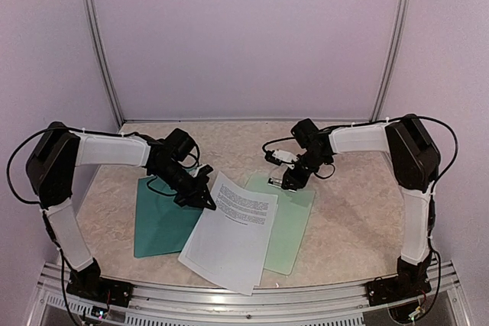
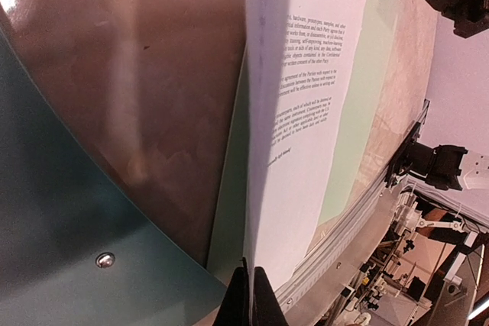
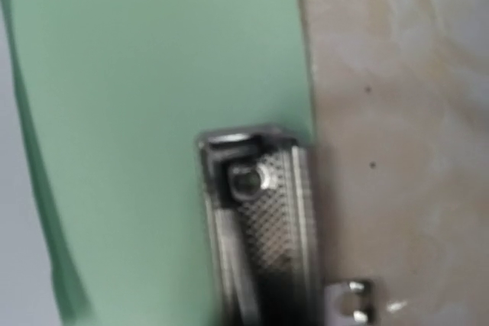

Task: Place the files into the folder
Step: Open the folder with files at the center of the board.

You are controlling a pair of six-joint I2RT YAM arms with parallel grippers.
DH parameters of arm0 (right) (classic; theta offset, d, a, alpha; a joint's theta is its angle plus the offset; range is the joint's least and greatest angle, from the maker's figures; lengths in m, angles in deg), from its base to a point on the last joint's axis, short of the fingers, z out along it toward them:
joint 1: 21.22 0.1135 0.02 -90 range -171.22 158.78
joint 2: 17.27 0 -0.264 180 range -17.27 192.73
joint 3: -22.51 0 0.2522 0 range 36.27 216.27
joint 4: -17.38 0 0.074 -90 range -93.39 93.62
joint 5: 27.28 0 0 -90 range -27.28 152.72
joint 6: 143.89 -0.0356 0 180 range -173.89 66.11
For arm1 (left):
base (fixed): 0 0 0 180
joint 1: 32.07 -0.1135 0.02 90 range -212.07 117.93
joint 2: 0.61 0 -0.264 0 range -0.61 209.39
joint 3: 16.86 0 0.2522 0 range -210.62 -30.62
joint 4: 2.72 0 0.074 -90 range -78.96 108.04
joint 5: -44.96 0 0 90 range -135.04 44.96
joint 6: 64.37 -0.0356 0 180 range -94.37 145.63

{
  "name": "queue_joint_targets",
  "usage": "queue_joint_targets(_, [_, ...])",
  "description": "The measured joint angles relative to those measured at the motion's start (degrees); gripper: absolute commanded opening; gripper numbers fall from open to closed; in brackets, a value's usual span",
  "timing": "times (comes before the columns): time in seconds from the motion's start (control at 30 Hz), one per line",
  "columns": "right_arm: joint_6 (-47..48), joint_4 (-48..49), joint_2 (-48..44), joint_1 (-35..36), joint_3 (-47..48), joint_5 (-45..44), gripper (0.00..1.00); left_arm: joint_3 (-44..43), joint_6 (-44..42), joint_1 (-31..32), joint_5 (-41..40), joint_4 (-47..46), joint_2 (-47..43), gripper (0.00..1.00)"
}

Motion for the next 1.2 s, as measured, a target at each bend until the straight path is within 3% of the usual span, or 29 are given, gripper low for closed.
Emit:
queue_joint_targets(0.1, [-0.2, 0.7, -0.8, 0.0, -0.8, -0.3, 0.49, -0.3, 0.0, 0.0, 0.0, 0.1, 0.0, 0.00])
queue_joint_targets(0.3, [-0.7, 0.9, -3.1, 0.0, -0.7, -1.4, 0.54, -0.9, 0.0, 0.0, 0.0, 0.2, 0.0, 0.00])
queue_joint_targets(0.63, [0.2, 0.5, -0.8, -0.4, 3.3, -2.3, 0.45, -1.0, 0.0, 0.0, 0.0, 0.3, 0.0, 0.00])
queue_joint_targets(0.97, [1.1, -0.9, 2.2, -1.7, 4.3, 0.9, 0.46, -1.1, 0.0, 0.1, 0.0, 0.5, 0.0, 0.00])
queue_joint_targets(1.2, [1.7, -1.0, 3.3, -1.8, 4.3, 2.0, 0.38, -1.1, 0.0, 0.1, 0.0, 0.5, 0.0, 0.00])
